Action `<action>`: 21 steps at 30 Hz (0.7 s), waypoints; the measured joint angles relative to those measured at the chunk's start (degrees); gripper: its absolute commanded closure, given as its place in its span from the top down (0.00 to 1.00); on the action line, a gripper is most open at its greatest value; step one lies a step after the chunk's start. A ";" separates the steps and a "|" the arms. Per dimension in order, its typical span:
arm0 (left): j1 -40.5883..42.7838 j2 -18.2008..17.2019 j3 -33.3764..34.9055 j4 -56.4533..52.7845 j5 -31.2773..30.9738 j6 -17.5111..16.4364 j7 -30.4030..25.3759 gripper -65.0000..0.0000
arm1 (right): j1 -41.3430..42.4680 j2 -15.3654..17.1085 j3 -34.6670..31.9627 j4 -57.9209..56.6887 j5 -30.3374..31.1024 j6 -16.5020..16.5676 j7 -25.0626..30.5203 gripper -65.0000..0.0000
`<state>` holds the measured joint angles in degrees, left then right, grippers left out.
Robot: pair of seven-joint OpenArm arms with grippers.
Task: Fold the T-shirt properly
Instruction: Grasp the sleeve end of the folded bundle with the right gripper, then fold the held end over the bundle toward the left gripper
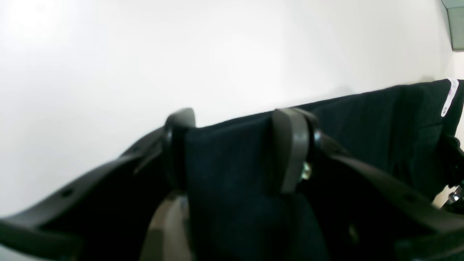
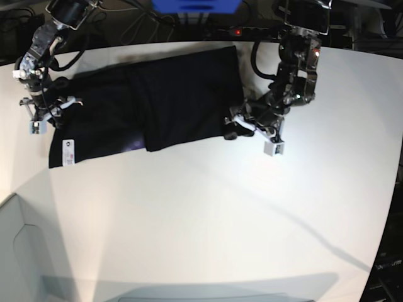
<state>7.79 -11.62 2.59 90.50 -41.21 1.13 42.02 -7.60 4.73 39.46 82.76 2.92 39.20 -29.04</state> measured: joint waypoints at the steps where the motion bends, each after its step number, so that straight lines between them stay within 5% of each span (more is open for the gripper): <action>1: 0.00 0.00 0.00 0.04 -0.02 0.00 0.00 0.51 | 0.00 0.02 0.00 0.00 0.00 0.00 0.00 0.00; 8: 1.14 -0.13 -4.68 6.05 0.72 0.92 1.88 0.51 | -0.63 -1.01 -0.04 5.99 -3.19 0.22 -5.05 0.00; 21: 7.37 -0.59 -10.51 4.44 -0.28 0.59 0.50 0.51 | -4.98 -10.58 -5.35 25.64 -3.98 0.31 -5.90 0.00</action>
<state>15.16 -12.21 -7.92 94.94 -41.50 1.72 42.52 -12.58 -5.85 34.11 108.40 -1.06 39.51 -34.94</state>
